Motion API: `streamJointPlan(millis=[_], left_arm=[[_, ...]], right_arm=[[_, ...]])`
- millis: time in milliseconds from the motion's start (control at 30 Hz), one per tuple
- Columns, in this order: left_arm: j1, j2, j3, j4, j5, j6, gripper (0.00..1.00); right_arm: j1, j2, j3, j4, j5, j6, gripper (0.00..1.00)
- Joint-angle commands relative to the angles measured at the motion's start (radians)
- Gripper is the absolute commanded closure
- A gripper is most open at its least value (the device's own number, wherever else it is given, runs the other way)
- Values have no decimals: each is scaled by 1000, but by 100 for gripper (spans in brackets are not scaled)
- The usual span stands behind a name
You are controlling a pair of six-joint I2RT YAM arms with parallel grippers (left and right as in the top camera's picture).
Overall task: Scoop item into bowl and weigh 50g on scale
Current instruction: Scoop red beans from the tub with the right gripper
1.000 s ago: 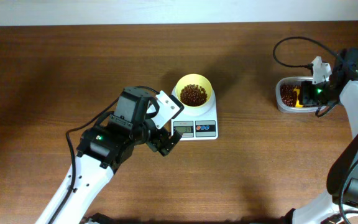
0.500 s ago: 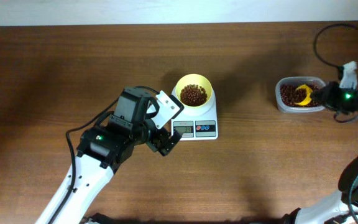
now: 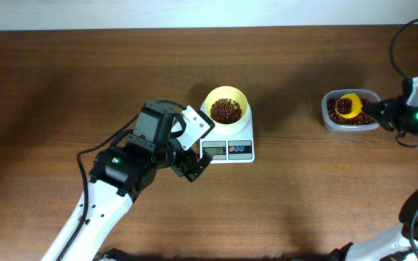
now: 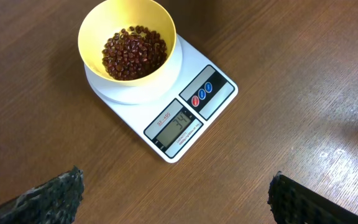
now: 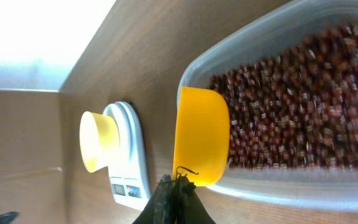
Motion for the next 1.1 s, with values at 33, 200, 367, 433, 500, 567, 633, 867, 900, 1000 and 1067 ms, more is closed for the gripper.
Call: streamJointPlan(millis=[33, 200, 367, 433, 500, 567, 633, 867, 900, 1000, 1067], left_arm=[[5, -7, 0, 2, 14, -3, 1], [5, -7, 0, 2, 14, -3, 1], [5, -7, 0, 2, 14, -3, 1], [5, -7, 0, 2, 14, -3, 1], [5, -7, 0, 2, 14, -3, 1], [5, -7, 0, 2, 14, -3, 1], [5, -7, 0, 2, 14, -3, 1], [5, -7, 0, 2, 14, -3, 1], [5, -7, 0, 2, 14, -3, 1], [5, -7, 0, 2, 14, -3, 1], [5, -7, 0, 2, 14, -3, 1]], right_arm=[[-80, 7, -11, -66, -98, 8, 96], [-113, 7, -11, -75, -177, 5, 96], [-114, 7, -11, -81, -214, 5, 96], [-114, 7, -11, -83, -225, 5, 96], [-114, 7, -11, -83, -225, 4, 96], [-114, 7, -11, -87, -225, 4, 96], [-114, 7, -11, -103, -225, 3, 96], [-114, 7, -11, -188, -225, -79, 96], [-114, 7, -11, -188, -225, -79, 96], [-114, 7, -11, -182, -225, -84, 96], [-114, 7, -11, -180, -225, -83, 96]])
